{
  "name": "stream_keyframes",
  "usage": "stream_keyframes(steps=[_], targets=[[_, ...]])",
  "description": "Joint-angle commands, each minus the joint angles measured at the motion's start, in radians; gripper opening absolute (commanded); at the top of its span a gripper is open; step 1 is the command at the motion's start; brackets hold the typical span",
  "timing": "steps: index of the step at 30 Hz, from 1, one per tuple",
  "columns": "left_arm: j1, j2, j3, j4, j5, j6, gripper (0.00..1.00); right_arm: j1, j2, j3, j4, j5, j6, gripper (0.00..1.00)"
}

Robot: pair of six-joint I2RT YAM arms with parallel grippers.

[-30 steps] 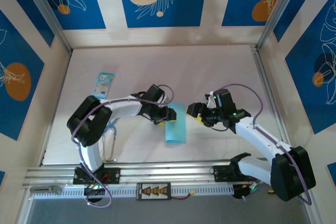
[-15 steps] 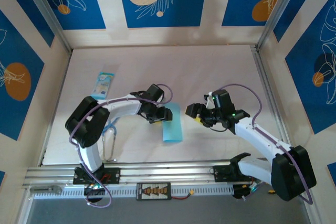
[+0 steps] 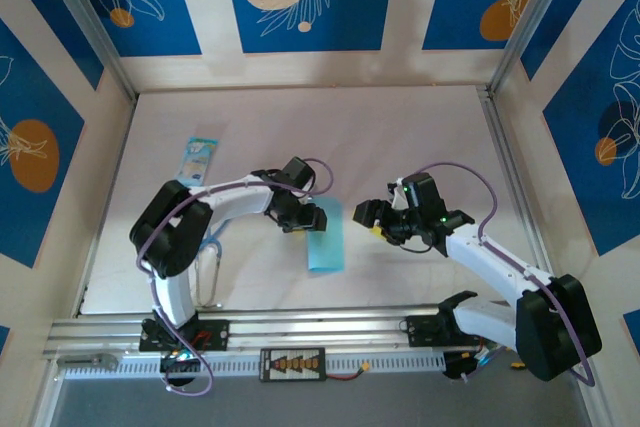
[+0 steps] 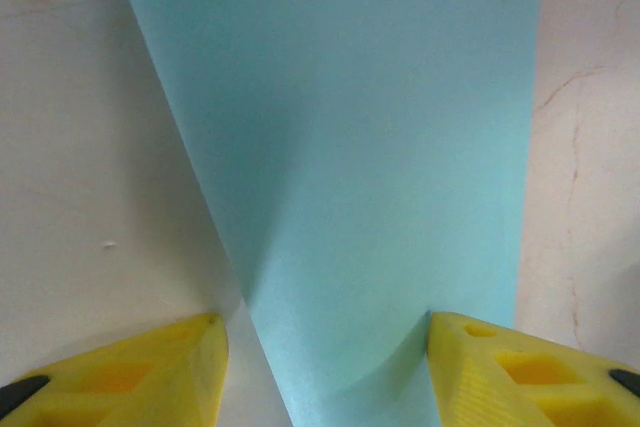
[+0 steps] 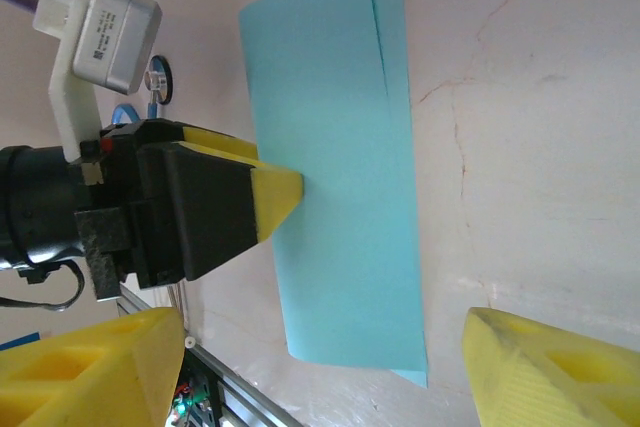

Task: Fold a paper plane with a square sheet of paper (pick it up from the middle)
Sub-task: First fold the square sheet of paper in half at the center of the table.

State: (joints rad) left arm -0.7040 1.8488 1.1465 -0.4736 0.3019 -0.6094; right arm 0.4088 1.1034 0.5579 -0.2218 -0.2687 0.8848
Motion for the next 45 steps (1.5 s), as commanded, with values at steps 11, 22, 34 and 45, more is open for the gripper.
stream_keyframes(steps=[11, 22, 34, 45], targets=[[0.009, 0.070, 0.064, -0.097, 0.000, 0.110, 0.55, 0.008, 0.013, -0.016, 0.004, 0.003, 0.014, 0.74], [0.005, 0.112, 0.094, -0.126, -0.032, 0.161, 0.59, 0.007, 0.033, -0.016, -0.001, 0.008, 0.017, 0.74], [-0.001, 0.154, 0.134, -0.175, -0.098, 0.200, 0.61, 0.008, 0.049, -0.014, -0.004, 0.009, 0.019, 0.75], [-0.004, 0.161, 0.121, -0.145, -0.115, 0.147, 0.64, 0.007, 0.054, -0.019, -0.010, 0.014, 0.023, 0.75]])
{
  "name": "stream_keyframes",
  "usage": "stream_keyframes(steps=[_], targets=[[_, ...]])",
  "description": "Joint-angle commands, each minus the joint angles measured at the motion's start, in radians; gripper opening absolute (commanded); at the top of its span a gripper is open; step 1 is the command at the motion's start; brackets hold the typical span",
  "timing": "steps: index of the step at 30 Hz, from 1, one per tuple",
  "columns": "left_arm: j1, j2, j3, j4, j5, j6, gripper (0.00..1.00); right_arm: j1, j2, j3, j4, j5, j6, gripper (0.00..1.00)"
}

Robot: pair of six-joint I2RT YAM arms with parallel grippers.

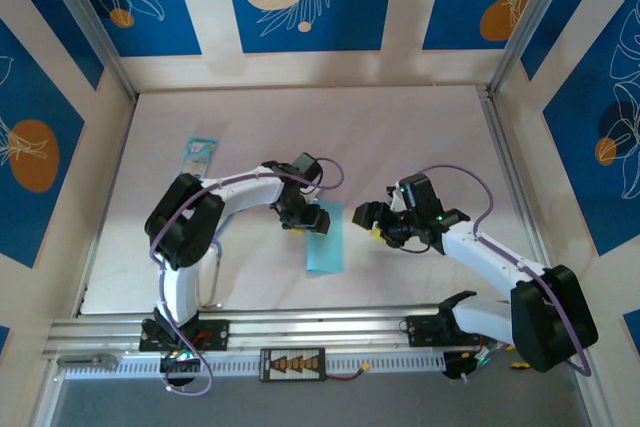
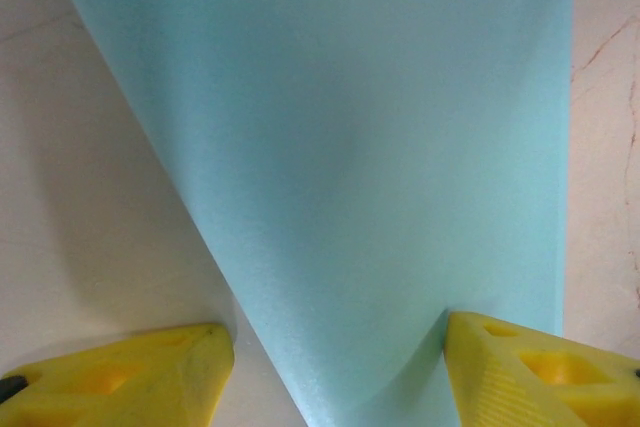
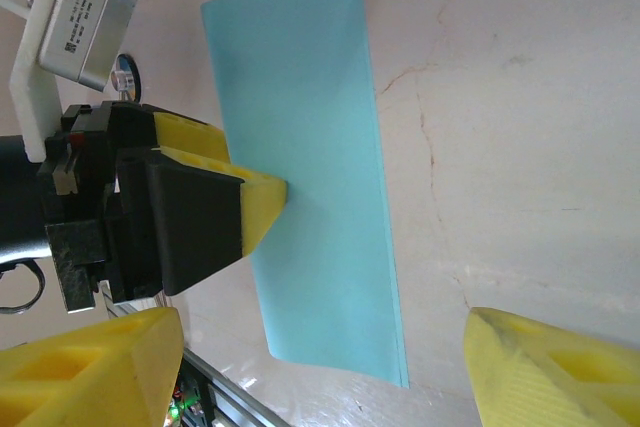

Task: Fold a paper plane with a square sheet of paper (pick it up from the middle)
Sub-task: First fold the square sheet of paper in half at the center of the table.

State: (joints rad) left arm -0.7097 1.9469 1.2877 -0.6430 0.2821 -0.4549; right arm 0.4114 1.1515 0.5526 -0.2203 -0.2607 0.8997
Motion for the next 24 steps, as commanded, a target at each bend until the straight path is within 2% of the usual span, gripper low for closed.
stream_keyframes(steps=[1, 24], targets=[[0.003, 0.064, -0.018, 0.025, -0.097, -0.008, 0.64, 0.005, 0.008, -0.013, -0.012, 0.006, 0.007, 0.75], [0.000, 0.105, -0.018, 0.031, -0.083, 0.014, 0.63, 0.004, 0.016, -0.015, -0.013, 0.006, 0.006, 0.75]])
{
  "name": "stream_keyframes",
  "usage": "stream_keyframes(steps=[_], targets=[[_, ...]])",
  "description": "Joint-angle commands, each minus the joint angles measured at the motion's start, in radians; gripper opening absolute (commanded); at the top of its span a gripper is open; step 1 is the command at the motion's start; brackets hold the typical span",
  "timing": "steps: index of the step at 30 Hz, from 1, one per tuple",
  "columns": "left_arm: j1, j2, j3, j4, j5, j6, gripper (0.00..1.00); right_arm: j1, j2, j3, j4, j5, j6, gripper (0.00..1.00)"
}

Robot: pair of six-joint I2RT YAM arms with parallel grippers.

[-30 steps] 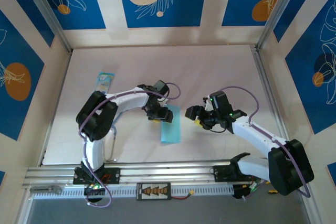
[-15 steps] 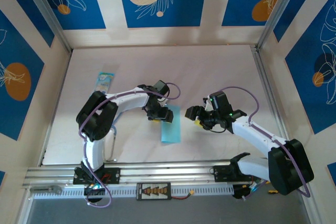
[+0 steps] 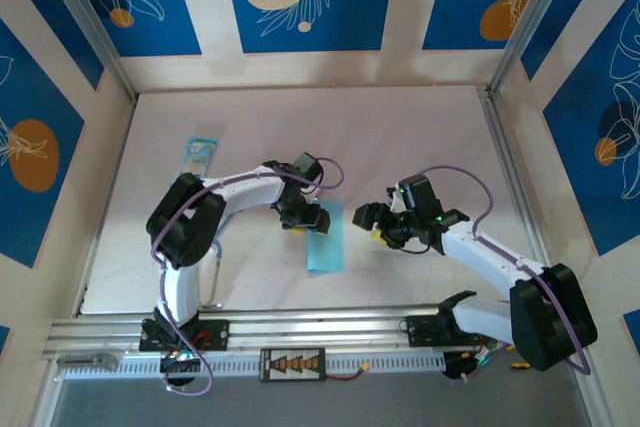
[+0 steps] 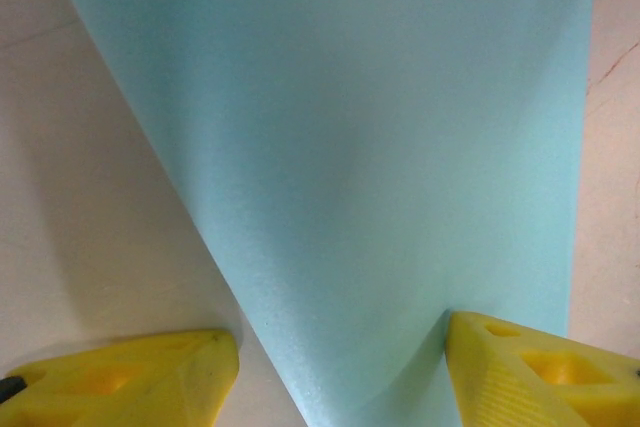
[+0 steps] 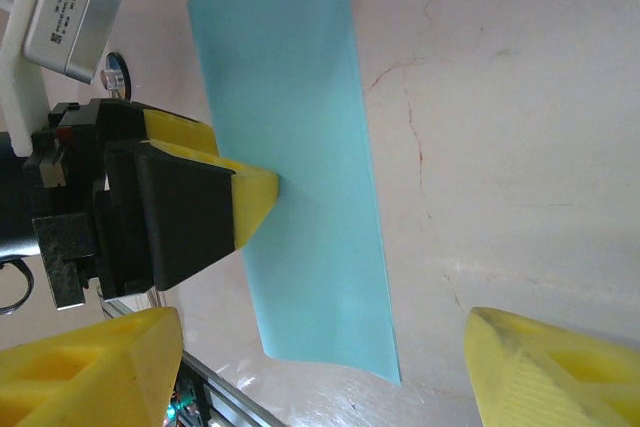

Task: Fold a paper plane with a square sheet of paper (pick it up from the middle)
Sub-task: First fold the square sheet of paper in half at the center of the table.

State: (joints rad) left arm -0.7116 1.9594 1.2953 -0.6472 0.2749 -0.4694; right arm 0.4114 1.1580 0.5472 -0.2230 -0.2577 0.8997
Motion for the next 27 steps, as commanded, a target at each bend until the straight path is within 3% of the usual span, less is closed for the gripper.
stream_keyframes(steps=[1, 27], targets=[[0.002, 0.093, -0.025, 0.034, -0.075, 0.032, 0.63, 0.005, 0.011, -0.009, -0.010, 0.002, 0.007, 0.75], [0.002, 0.136, 0.015, 0.000, -0.119, 0.090, 0.65, 0.006, 0.019, -0.019, -0.004, 0.000, 0.014, 0.75]])
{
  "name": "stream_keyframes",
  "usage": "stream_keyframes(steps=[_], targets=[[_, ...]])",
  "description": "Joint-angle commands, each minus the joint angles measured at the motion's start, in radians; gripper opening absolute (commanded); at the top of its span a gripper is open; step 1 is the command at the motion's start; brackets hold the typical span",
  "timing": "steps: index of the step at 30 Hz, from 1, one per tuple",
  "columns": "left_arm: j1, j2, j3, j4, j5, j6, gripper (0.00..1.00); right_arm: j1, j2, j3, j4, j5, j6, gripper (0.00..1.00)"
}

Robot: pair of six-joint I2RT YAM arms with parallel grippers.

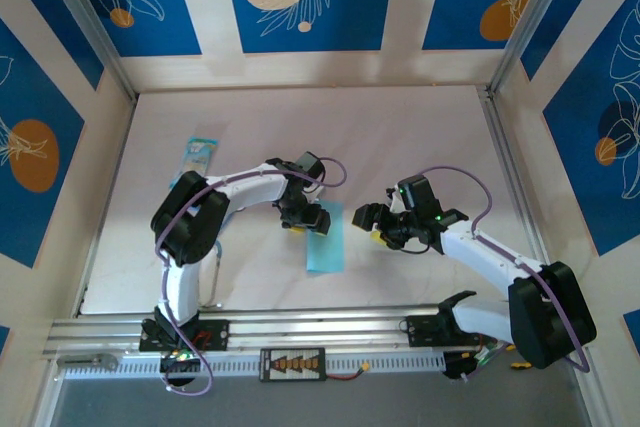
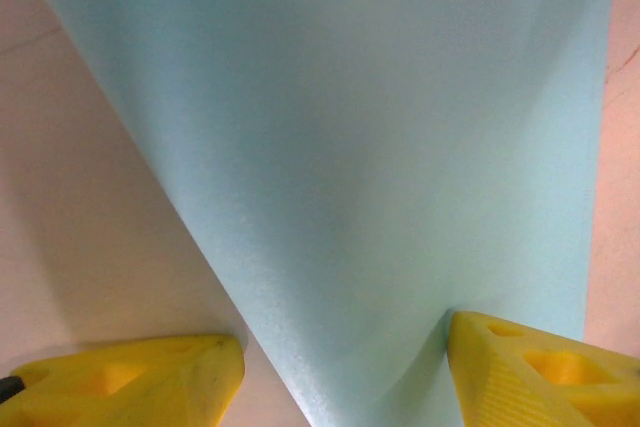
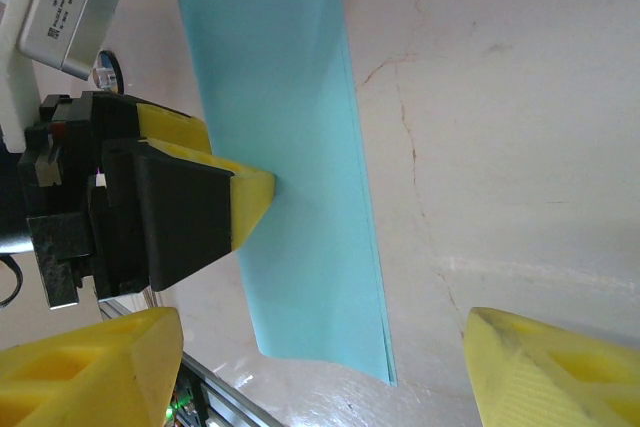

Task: Fold a paper plane with a square sheet of paper (pick it up from the middle)
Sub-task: First fold the square sheet of paper in half at the center of the table.

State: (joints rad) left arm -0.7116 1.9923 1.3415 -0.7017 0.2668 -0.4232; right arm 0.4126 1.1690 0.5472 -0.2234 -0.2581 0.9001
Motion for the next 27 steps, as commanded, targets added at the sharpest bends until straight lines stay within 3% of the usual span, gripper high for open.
stream_keyframes(steps=[1, 27], targets=[[0.003, 0.105, -0.030, 0.054, -0.110, 0.041, 0.64, 0.005, 0.008, -0.019, -0.002, 0.000, 0.014, 0.75], [0.002, 0.117, -0.010, 0.075, -0.111, 0.010, 0.67, 0.006, 0.010, -0.023, -0.001, 0.003, 0.014, 0.75]])
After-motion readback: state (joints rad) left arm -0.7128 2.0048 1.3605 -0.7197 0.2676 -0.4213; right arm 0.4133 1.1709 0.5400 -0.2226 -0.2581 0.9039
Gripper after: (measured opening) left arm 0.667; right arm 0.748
